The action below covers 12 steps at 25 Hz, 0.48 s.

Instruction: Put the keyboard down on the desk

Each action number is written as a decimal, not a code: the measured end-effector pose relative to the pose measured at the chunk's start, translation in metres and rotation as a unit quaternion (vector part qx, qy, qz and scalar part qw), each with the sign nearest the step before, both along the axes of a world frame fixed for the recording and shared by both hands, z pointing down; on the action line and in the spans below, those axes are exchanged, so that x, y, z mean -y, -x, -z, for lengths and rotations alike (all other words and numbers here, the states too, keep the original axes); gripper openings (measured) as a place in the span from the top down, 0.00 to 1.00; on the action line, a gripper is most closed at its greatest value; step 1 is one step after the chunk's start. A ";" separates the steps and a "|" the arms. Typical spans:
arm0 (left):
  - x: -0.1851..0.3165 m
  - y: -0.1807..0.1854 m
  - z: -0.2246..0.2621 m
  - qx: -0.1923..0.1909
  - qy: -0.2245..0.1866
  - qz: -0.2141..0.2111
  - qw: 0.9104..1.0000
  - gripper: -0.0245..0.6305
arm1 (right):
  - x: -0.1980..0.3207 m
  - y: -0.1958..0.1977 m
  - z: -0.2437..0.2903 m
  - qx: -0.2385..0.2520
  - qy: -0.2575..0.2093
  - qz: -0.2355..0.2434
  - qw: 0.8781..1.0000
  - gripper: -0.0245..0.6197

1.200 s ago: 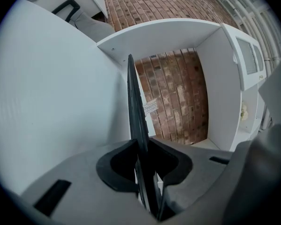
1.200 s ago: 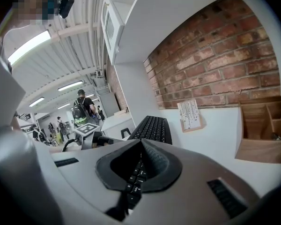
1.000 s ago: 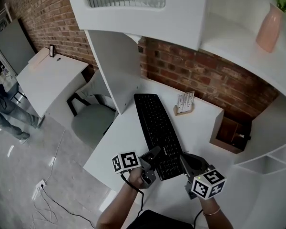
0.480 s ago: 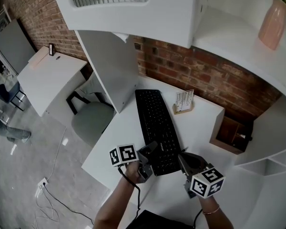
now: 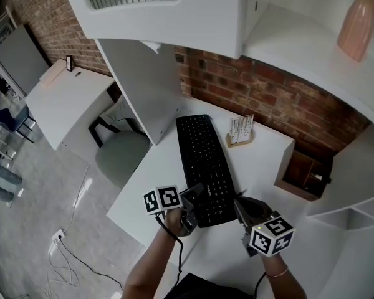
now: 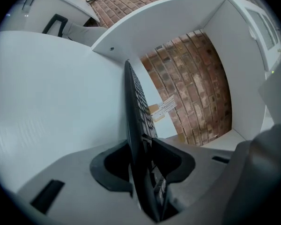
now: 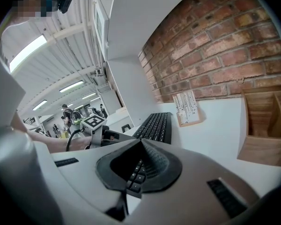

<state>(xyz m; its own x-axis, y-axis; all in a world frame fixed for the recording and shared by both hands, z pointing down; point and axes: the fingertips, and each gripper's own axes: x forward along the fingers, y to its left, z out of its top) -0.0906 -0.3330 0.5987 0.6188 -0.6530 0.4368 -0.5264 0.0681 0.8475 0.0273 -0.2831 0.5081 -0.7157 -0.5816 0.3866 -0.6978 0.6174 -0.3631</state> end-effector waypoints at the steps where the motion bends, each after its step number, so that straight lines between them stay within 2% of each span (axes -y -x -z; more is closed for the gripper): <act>1: 0.000 0.001 -0.002 0.008 0.002 0.000 1.000 0.76 | 0.000 0.000 -0.001 0.000 0.001 0.001 1.000 0.95; 7: -0.003 0.008 -0.012 0.053 0.015 0.004 0.998 0.71 | -0.003 0.004 -0.002 0.001 0.003 0.010 1.000 0.95; 12: -0.004 0.013 -0.020 0.106 0.025 -0.002 0.994 0.67 | -0.002 0.003 -0.003 0.002 0.004 0.013 1.000 0.95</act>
<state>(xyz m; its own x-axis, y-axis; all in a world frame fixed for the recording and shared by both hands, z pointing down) -0.1039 -0.3291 0.6184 0.5119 -0.6251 0.5892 -0.6930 0.1049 0.7133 0.0241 -0.2810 0.5116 -0.7316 -0.5606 0.3879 -0.6807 0.6320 -0.3703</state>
